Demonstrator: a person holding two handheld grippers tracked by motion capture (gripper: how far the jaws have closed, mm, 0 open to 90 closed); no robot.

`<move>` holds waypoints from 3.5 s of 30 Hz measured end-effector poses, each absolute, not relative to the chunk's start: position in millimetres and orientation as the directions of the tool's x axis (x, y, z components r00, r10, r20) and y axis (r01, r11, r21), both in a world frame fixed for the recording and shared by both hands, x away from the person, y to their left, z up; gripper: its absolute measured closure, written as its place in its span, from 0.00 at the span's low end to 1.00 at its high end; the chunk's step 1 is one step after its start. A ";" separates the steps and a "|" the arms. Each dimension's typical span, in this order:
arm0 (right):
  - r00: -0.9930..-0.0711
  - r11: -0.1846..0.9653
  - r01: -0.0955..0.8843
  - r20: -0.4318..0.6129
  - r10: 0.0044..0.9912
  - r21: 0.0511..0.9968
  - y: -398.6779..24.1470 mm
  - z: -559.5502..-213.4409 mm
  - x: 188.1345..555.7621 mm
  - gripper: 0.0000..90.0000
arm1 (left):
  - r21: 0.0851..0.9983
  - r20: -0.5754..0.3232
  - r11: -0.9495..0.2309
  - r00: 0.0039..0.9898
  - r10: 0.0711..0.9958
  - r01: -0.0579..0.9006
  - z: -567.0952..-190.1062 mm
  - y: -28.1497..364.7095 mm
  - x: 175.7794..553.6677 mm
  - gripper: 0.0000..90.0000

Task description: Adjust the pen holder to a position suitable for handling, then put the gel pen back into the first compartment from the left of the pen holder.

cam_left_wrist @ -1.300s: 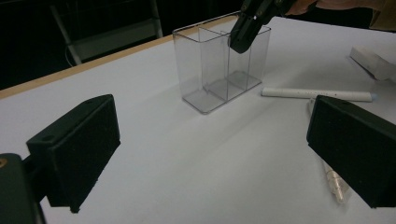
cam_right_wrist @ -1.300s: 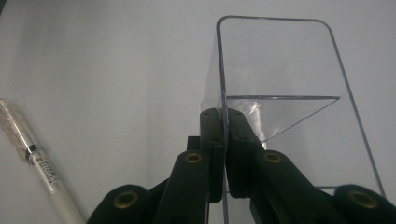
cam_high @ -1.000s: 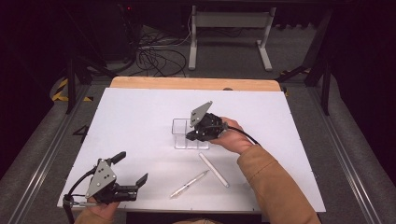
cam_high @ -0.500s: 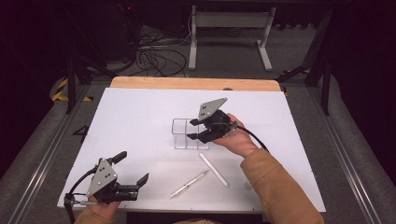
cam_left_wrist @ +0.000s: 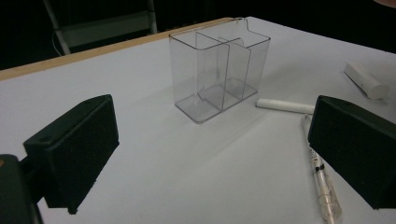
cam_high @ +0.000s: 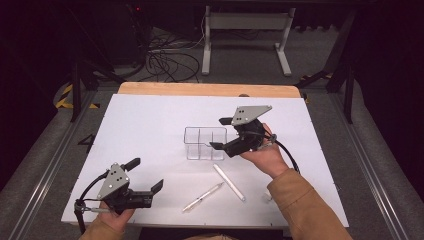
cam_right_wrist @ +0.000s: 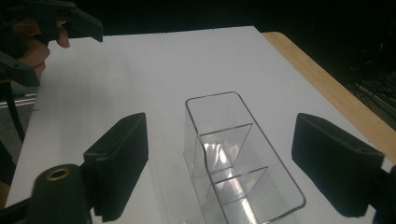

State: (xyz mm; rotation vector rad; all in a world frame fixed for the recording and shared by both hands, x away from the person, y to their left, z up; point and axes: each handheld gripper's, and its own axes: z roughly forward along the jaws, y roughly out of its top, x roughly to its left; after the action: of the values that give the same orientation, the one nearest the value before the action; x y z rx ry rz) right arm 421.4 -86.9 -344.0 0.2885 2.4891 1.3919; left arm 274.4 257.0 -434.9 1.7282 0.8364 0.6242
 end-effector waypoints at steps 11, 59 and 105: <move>-0.918 0.448 0.047 -0.139 0.372 0.893 -110.8 -344.8 398.8 0.13 | 0.956 -0.009 -0.172 0.613 0.790 0.236 -432.4 255.7 277.3 0.03; -0.855 0.265 0.085 -0.067 0.514 0.960 -174.8 -359.6 344.5 0.11 | 0.876 -0.043 -0.352 0.779 0.625 0.330 -410.0 213.5 292.2 0.15; -0.855 0.283 0.089 -0.072 0.514 0.955 -178.9 -361.6 345.5 0.13 | 0.718 -0.117 -0.514 0.809 0.576 0.470 -421.4 140.8 317.1 0.31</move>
State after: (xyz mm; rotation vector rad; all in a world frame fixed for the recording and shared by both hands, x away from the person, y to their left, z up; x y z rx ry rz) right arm 345.5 -178.9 -361.6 0.5452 2.1918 1.5942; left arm 317.1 140.8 -421.4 2.2040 0.7660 0.1728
